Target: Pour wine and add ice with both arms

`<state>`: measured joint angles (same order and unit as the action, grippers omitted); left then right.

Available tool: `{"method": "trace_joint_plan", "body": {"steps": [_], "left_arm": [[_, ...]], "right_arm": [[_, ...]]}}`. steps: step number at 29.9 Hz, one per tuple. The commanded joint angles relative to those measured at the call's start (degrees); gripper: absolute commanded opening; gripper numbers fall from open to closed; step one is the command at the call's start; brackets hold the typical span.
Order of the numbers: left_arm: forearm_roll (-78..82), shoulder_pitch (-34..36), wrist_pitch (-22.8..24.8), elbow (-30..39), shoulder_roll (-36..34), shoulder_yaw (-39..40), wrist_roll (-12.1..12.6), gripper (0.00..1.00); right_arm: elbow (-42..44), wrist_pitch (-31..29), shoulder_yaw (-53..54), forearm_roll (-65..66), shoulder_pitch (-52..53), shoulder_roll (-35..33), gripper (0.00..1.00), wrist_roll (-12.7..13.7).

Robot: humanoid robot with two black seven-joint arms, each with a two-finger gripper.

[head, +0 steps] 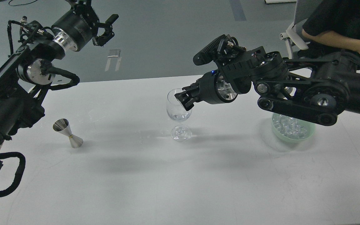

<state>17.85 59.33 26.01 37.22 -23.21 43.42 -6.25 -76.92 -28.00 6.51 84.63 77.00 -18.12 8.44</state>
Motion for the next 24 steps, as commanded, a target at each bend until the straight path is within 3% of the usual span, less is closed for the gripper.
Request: {"method": "trace_joint_plan", "body": {"steps": [1,5,8,24], "left_arm": [[-0.01,-0.01,0.00,0.04,-0.08,0.00,0.01,0.99],[-0.01,-0.01,0.00,0.05,-0.08,0.00,0.01,0.99],[-0.01,-0.01,0.00,0.05,-0.08,0.00,0.01,0.99],[-0.01,-0.01,0.00,0.05,-0.35,0.00,0.01,0.99]], "right_arm": [[-0.07,0.00,0.08,-0.08,-0.10,0.02,0.38,0.26],[-0.07,0.00,0.43,-0.08,-0.28,0.02,0.54,0.35],[-0.07,0.00,0.87,-0.08,-0.28,0.11,0.57,0.44],[-0.25,0.00,6.49,-0.60,0.43,0.28,0.61,0.70]]}}
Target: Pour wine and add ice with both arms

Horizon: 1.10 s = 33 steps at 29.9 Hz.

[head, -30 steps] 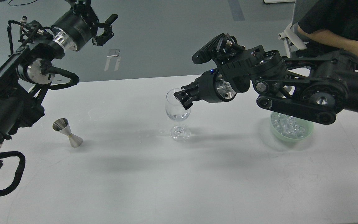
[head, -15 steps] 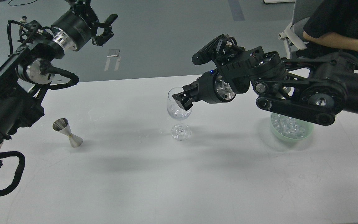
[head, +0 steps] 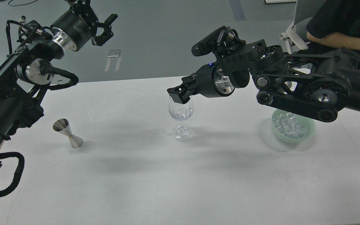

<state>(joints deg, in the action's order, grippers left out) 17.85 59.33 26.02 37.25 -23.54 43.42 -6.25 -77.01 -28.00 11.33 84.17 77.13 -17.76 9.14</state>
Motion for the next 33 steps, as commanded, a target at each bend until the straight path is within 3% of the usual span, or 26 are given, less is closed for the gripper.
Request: {"method": "trace_joint_plan", "body": {"steps": [1,2,5,7,14,28,33], "left_arm": [[0.00,0.00,0.00,0.02,-0.02,0.00,0.01,0.99],[0.00,0.00,0.00,0.02,-0.02,0.00,0.01,0.99],[0.00,0.00,0.00,-0.07,-0.02,0.00,0.01,0.99],[0.00,0.00,0.00,-0.07,-0.02,0.00,0.01,0.99],[0.08,-0.09,-0.09,-0.07,0.25,-0.09,0.01,0.99],[0.08,-0.88,-0.27,-0.07,0.07,-0.09,0.01,0.99],[0.00,-2.10,-0.62,-0.16,0.60,0.00,-0.08,0.99]], "right_arm": [[-0.16,0.00,2.81,-0.15,0.48,-0.16,0.62,0.00],[-0.16,0.00,3.43,-0.15,0.57,-0.25,0.63,0.00],[-0.16,0.00,8.35,-0.15,0.57,-0.60,0.92,-0.09],[0.10,0.00,12.11,-0.15,0.57,-0.87,0.99,-0.09],[1.51,0.00,23.72,-0.23,-0.04,-4.64,1.00,-0.09],[21.63,0.00,46.93,-1.11,-3.21,-5.70,1.00,-0.09],[30.24,0.00,51.59,-16.71,-7.32,-5.70,1.00,-0.09]]}}
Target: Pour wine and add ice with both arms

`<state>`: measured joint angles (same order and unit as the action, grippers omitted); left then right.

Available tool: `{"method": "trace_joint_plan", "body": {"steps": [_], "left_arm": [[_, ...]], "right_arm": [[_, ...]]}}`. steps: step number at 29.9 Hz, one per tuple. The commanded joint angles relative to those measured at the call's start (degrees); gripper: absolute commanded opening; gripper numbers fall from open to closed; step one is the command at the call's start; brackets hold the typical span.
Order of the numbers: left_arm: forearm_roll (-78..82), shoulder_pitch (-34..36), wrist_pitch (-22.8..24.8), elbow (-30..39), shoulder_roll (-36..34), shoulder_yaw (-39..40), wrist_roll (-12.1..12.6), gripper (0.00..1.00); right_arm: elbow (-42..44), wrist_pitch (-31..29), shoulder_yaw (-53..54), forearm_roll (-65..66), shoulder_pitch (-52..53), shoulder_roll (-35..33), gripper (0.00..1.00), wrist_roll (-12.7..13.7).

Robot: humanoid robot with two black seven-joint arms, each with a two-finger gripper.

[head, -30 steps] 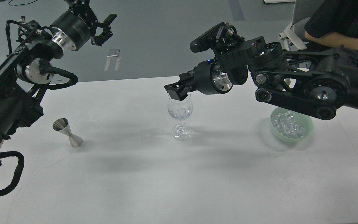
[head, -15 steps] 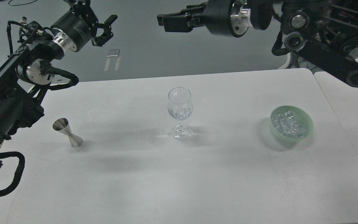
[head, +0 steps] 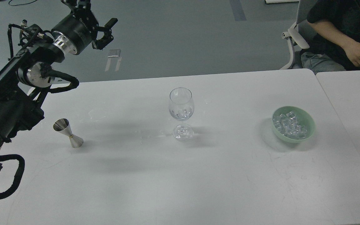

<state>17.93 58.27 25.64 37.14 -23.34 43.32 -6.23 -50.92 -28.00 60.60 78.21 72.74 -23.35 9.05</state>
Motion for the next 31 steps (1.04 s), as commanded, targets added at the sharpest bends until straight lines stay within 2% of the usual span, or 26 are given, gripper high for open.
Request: {"method": "trace_joint_plan", "body": {"steps": [1,7,9,12,16,18,19,20,21,25,31], "left_arm": [[-0.09,-1.23,-0.24,-0.05,0.49,0.10,-0.10,0.99],[-0.88,-2.20,-0.95,-1.45,1.54,0.10,-1.32,0.99],[-0.88,-2.29,-1.12,-3.21,2.59,0.18,-2.03,0.99],[-0.88,-2.29,-1.12,-5.93,4.26,-0.43,-2.99,0.99],[-0.88,-2.29,-1.12,-9.10,5.32,-0.70,-4.40,0.99],[-0.88,-2.20,0.37,-10.24,5.41,-0.52,-6.15,0.97],[-0.88,-2.20,2.36,-10.68,5.41,-0.61,-7.90,0.97],[-0.97,-2.20,2.36,-11.38,5.58,0.09,-9.57,0.97],[-1.05,-2.29,2.36,-12.08,5.85,0.10,-10.20,0.97],[-1.49,-2.20,2.36,-17.96,8.83,0.10,-10.29,0.98],[-8.34,-1.06,2.36,-19.21,10.68,0.10,-10.20,0.98]], "right_arm": [[4.33,0.00,2.41,-13.50,-3.82,-0.20,1.00,-0.08],[4.60,0.00,2.50,-28.46,-11.73,-0.03,0.96,-1.31],[4.51,0.66,3.20,-29.35,-14.28,1.11,0.96,-2.98],[4.69,4.61,6.97,-29.44,-18.94,6.47,0.98,-5.35],[4.95,4.97,14.27,-29.52,-23.08,10.96,0.99,-6.23],[7.75,4.53,18.75,-29.79,-23.17,14.11,0.99,-6.58],[11.07,4.01,21.20,-29.96,-22.91,16.04,0.99,-7.02],[14.23,3.05,23.49,-30.05,-22.47,17.45,1.00,-7.55],[15.74,2.43,24.29,-30.05,-22.12,17.90,1.00,-7.81],[19.01,0.00,26.84,-30.05,-21.15,20.89,1.00,-8.25],[18.92,0.00,28.69,-30.05,-21.76,23.26,1.00,-11.06]]}}
